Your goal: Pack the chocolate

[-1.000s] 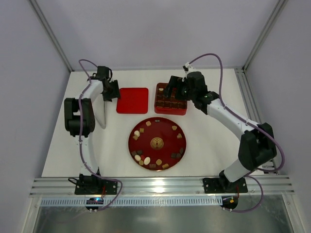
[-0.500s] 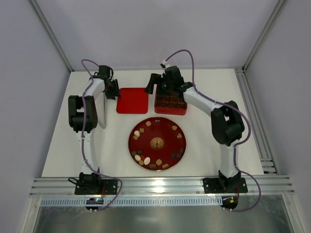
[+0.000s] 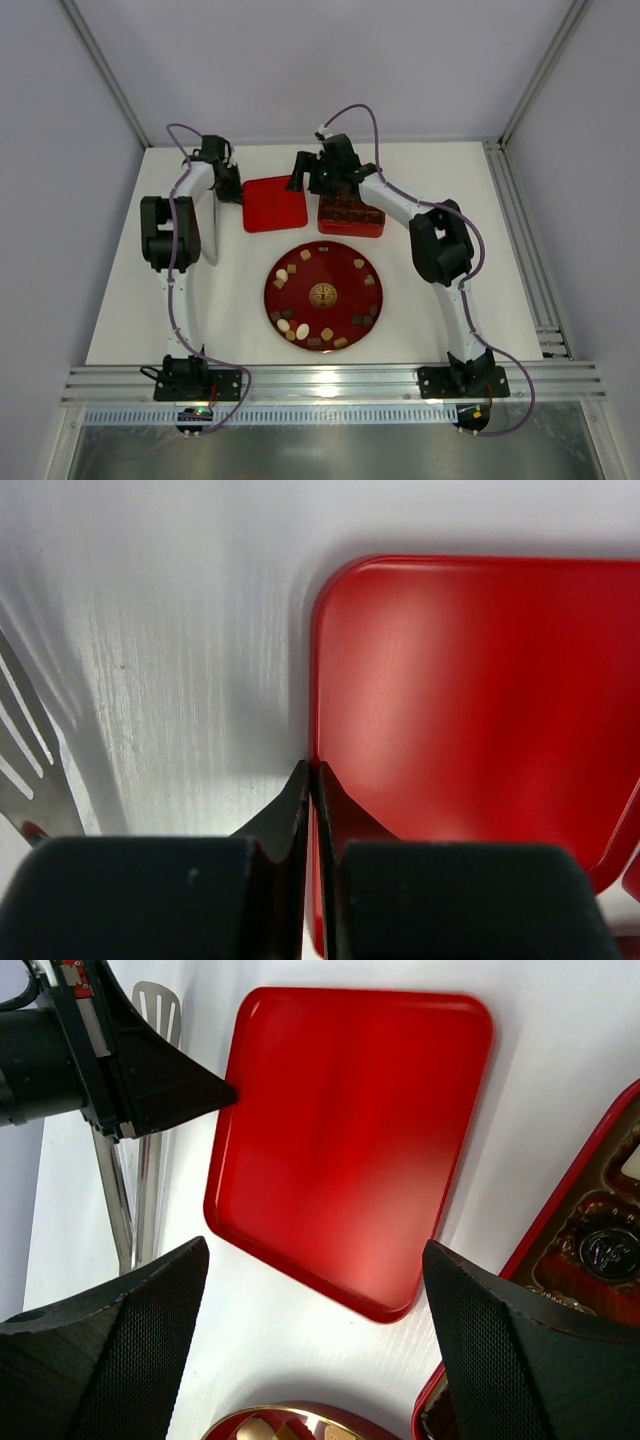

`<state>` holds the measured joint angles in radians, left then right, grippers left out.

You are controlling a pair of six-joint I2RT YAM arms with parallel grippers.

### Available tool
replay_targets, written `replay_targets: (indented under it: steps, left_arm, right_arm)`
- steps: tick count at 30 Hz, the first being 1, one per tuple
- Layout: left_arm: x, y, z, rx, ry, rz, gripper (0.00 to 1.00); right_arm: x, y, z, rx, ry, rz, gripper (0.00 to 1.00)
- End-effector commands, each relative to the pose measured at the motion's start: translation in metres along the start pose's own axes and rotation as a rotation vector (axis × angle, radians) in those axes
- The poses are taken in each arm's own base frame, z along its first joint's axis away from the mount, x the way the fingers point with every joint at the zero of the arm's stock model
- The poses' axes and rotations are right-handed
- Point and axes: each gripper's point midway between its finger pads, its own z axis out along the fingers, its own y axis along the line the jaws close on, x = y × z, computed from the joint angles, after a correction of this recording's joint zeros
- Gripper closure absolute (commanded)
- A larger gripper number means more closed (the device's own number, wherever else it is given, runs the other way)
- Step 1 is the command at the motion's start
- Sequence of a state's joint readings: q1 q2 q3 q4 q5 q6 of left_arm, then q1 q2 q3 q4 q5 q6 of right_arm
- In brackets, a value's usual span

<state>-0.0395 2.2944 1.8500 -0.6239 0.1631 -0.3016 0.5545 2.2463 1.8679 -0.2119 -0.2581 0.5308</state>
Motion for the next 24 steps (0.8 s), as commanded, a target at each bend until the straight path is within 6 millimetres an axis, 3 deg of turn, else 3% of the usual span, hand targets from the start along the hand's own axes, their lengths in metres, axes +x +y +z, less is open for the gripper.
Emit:
replay_targets:
  steps: [1, 7, 9, 24]
  left_arm:
    - [0.003, -0.002, 0.002, 0.046, 0.038, -0.01, 1.0]
    - [-0.006, -0.011, -0.012, 0.138, 0.043, -0.016, 1.0]
    - [-0.011, 0.003, -0.017, 0.149, 0.042, -0.047, 1.0]
    - [-0.026, -0.003, -0.045, 0.292, 0.028, -0.077, 1.0]
  right_arm:
    - [-0.019, 0.02, -0.001, -0.043, -0.038, -0.005, 0.12]
    - [-0.011, 0.022, 0.01, -0.039, -0.016, -0.026, 0.13]
    - [-0.009, 0.019, 0.013, -0.031, -0.01, -0.019, 0.13]
    - [0.0, 0.014, 0.032, 0.017, 0.009, -0.022, 0.15]
